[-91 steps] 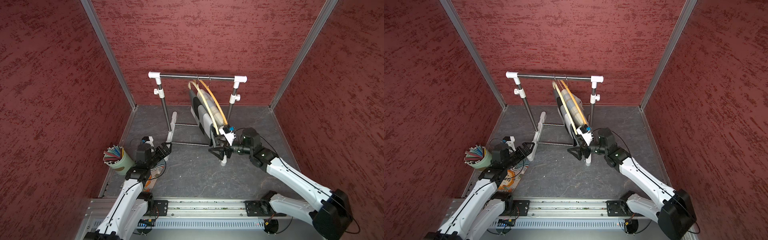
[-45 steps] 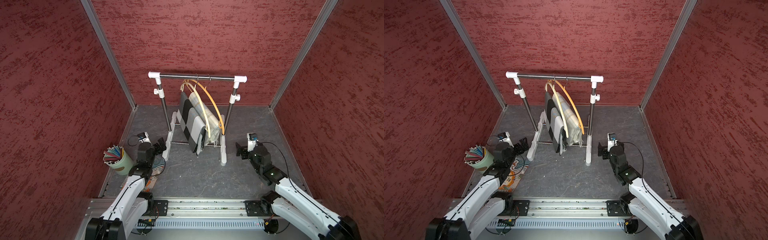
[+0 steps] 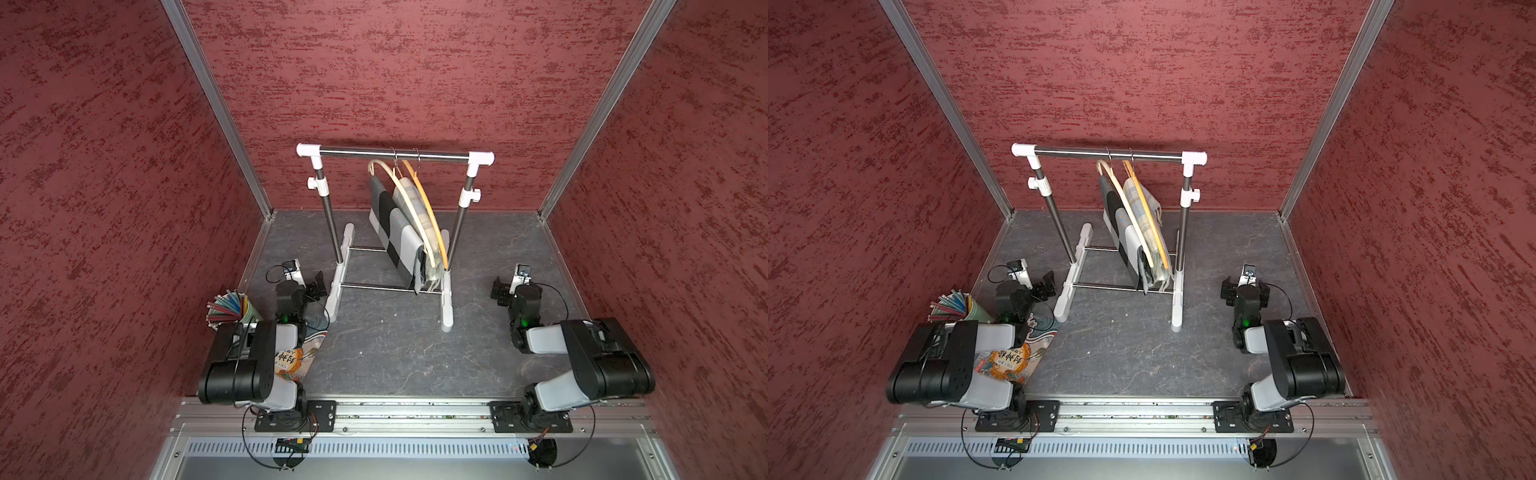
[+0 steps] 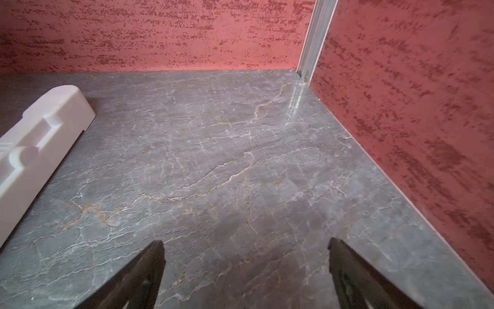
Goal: Hang the scarf on the hanger
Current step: Reset both arms
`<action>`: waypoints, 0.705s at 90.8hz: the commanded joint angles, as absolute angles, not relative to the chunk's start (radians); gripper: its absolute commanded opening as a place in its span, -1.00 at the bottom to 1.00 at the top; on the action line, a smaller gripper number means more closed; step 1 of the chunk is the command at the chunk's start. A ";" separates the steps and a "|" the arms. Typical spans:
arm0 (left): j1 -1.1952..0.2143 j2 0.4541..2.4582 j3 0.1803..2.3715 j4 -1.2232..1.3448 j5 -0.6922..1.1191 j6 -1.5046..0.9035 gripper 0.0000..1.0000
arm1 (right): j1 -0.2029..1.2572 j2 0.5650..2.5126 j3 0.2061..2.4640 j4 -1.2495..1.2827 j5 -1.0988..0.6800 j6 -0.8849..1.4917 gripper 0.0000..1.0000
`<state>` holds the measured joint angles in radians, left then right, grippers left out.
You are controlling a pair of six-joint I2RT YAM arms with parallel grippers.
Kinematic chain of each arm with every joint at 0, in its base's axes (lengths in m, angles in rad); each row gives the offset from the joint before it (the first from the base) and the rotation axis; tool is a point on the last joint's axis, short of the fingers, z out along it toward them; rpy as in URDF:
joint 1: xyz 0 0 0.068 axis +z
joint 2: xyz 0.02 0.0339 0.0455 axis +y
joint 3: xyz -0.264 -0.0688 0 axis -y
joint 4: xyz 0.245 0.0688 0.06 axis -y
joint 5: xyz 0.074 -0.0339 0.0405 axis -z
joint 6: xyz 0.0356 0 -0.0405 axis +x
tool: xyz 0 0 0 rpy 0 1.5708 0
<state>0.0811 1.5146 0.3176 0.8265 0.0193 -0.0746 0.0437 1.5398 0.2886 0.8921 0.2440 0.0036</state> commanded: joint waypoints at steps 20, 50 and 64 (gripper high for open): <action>0.044 1.530 0.374 0.902 0.050 0.001 0.99 | 0.019 1.534 0.370 0.924 0.113 0.026 0.97; 0.037 1.530 0.379 0.888 0.043 0.006 0.99 | 0.020 1.536 0.372 0.924 0.114 0.020 0.97; 0.038 1.531 0.379 0.891 0.043 0.005 0.99 | 0.019 1.538 0.374 0.923 0.115 0.021 0.97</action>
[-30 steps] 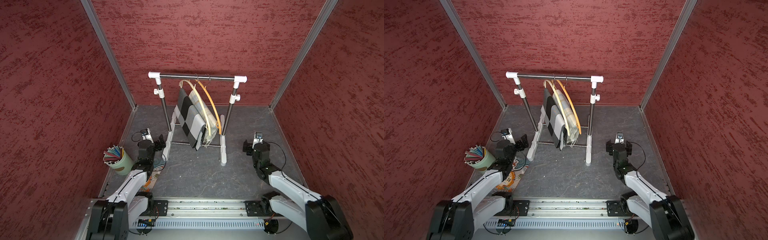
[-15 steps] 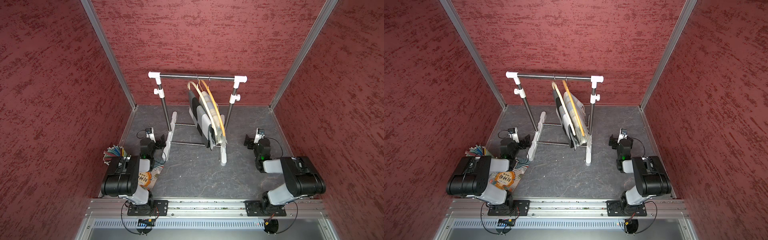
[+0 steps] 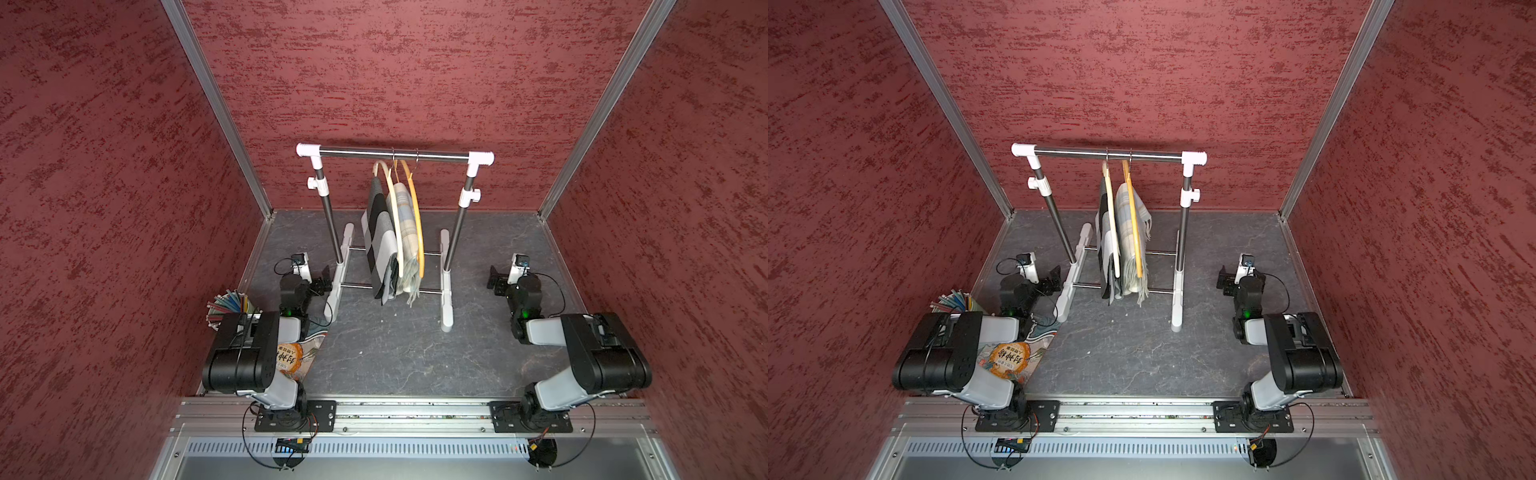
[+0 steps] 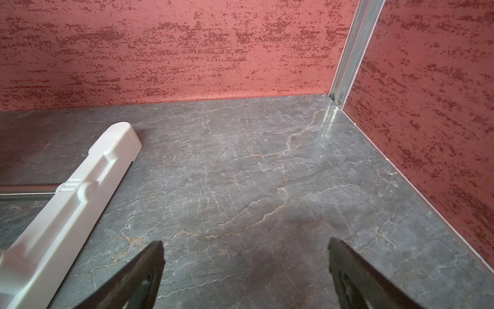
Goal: Hang the scarf on the hanger
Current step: Reset both arms
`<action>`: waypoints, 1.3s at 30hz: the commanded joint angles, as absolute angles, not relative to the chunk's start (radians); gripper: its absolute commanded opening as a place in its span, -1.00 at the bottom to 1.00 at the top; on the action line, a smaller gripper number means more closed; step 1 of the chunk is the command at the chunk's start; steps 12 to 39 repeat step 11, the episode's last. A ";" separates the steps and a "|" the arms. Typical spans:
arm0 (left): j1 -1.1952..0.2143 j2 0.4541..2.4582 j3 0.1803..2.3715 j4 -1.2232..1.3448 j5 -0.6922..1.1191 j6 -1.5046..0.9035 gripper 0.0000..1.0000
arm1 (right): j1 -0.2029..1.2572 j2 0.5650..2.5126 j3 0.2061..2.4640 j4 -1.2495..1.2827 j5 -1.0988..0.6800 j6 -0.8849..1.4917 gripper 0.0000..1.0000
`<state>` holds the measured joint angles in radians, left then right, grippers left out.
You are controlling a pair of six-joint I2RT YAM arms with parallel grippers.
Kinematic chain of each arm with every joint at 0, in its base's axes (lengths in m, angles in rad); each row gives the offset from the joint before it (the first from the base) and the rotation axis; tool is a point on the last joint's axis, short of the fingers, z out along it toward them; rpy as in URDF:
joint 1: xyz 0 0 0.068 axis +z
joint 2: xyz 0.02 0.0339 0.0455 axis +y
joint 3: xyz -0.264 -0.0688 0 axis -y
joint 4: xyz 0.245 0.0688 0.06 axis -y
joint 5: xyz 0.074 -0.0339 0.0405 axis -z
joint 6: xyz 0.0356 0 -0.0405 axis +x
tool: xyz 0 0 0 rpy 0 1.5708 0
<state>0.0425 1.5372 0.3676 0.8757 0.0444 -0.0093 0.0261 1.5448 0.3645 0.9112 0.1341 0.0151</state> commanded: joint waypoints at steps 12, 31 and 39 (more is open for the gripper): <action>0.037 1.532 0.379 0.890 0.043 0.006 0.99 | 0.026 1.538 0.377 0.920 0.120 0.013 0.97; 0.037 1.532 0.379 0.890 0.043 0.006 0.99 | 0.026 1.538 0.377 0.920 0.120 0.013 0.97; 0.037 1.532 0.379 0.890 0.043 0.006 0.99 | 0.026 1.538 0.377 0.920 0.120 0.013 0.97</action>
